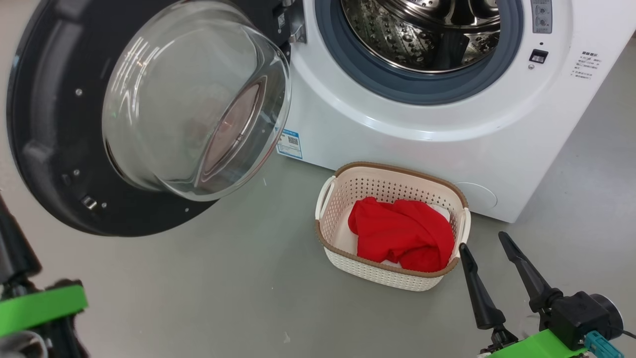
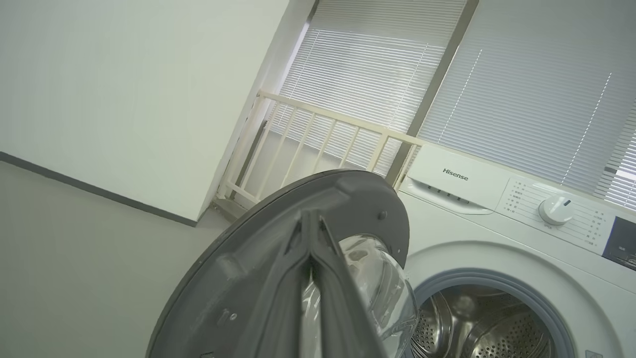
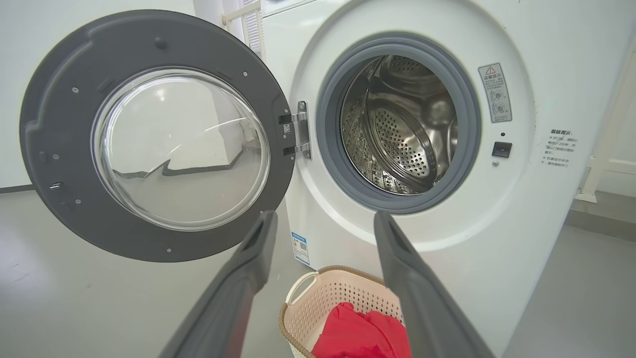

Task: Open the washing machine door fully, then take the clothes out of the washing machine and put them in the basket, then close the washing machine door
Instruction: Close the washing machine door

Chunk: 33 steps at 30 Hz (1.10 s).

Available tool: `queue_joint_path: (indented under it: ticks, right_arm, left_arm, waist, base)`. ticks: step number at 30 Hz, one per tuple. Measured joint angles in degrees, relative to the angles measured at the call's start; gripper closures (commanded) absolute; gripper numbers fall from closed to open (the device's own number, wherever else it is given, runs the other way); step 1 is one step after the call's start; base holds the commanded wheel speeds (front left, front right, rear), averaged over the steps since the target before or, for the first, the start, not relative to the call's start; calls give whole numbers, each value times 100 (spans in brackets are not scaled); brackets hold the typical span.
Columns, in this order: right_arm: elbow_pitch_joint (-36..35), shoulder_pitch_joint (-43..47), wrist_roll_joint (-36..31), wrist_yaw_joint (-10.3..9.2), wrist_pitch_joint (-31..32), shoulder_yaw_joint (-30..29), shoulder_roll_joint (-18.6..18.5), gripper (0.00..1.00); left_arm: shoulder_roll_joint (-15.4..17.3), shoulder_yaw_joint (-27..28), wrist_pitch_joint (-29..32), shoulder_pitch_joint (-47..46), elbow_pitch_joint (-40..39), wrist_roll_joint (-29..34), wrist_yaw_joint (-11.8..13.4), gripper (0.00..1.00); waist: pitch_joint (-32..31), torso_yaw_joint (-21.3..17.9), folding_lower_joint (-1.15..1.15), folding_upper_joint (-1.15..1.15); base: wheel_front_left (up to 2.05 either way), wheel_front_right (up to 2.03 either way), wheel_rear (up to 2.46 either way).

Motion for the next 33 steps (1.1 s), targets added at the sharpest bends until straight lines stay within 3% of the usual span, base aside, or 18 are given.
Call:
queue_joint_path:
  ticks: [13,25,33]
  right_arm:
    - [-105,-10,-60,0,141,2,-2,0]
    - [-158,-5,-60,0,198,15,-2,0]
    - [-162,-4,-60,0,250,49,-1,0]
  left_arm:
    - [224,1009,737,-1484,1445,-1886,-181,100]
    - [749,1634,2062,-2774,3074,-3203,325,100]
    - [1069,1666,2517,-3300,4054,-3401,474,100]
  waist:
    - [18,-112,0,0]
    - [-33,-207,0,0]
    - [-21,-304,0,0]
  base:
    - [0,0,0]
    - [0,0,0]
    - [0,0,0]
